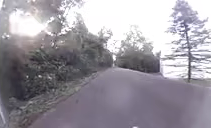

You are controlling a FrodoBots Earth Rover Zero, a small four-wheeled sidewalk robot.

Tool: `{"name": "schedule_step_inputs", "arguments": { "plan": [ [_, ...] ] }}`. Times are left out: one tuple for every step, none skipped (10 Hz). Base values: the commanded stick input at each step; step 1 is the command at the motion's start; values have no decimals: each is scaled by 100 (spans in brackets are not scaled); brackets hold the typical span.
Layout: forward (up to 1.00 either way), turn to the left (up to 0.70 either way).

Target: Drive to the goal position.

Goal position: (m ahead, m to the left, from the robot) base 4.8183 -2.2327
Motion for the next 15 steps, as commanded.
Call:
{"name": "schedule_step_inputs", "arguments": {
  "plan": [
    [70,0],
    [70,0],
    [70,0],
    [70,0],
    [70,0],
    [70,0],
    [70,0],
    [70,0],
    [70,0],
    [70,0],
    [70,-20],
    [70,-29],
    [70,-24],
    [70,0],
    [70,0]
  ]
}}
